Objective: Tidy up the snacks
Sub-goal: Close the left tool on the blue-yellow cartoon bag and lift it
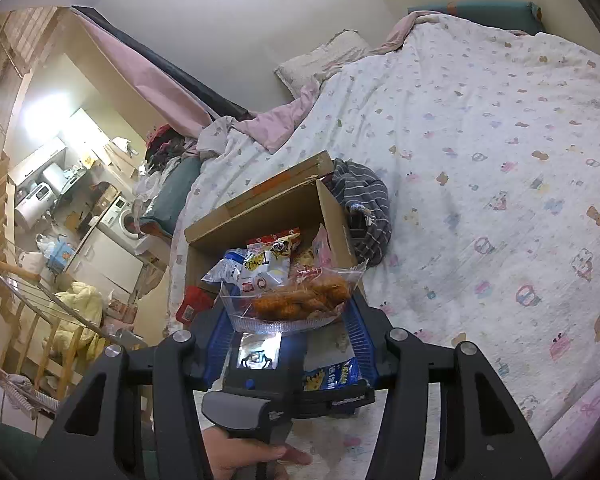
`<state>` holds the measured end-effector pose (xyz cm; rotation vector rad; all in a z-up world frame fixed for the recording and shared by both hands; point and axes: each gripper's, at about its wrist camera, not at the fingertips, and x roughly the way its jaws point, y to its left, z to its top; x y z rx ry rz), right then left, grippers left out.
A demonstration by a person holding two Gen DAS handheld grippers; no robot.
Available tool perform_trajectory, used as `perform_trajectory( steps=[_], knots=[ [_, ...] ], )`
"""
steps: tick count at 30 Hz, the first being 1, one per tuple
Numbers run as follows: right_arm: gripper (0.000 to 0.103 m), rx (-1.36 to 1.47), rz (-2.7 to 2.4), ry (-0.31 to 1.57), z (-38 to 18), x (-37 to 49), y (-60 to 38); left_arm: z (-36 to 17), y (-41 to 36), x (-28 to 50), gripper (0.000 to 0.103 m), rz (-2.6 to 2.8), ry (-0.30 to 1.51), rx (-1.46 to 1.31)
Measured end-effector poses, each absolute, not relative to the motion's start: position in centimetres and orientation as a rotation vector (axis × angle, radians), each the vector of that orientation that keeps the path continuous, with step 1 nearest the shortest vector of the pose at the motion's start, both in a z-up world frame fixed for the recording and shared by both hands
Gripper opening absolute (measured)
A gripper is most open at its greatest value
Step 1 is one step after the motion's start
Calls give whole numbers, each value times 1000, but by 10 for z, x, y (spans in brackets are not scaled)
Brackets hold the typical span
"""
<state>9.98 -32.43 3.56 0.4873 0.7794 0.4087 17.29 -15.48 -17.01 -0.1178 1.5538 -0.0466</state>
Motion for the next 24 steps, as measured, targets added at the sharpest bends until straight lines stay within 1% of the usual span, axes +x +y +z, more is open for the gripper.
perform_trajectory(
  steps=[6, 8, 10, 13, 18, 20, 23, 24],
  knots=[
    [54, 487, 397, 770, 37, 98, -324, -172, -152, 172, 102, -100, 1539, -85],
    [54, 485, 387, 773, 36, 99, -324, -168, -150, 168, 95, -98, 1529, -66],
    [54, 473, 366, 790, 33, 100, -323, -165, -150, 163, 90, -104, 1523, -62],
    [54, 468, 352, 815, 28, 104, -322, -163, -143, 157, 85, -141, 1523, -59],
    [54, 457, 335, 822, 25, 104, -323, -152, -131, 148, 69, -210, 1523, -38],
    [54, 454, 329, 816, 27, 105, -324, -147, -126, 143, 60, -227, 1524, -51],
    [54, 456, 323, 819, 26, 106, -323, -139, -120, 133, 51, -245, 1513, -41],
    [54, 452, 324, 824, 25, 107, -321, -137, -117, 130, 50, -252, 1511, -44]
  ],
)
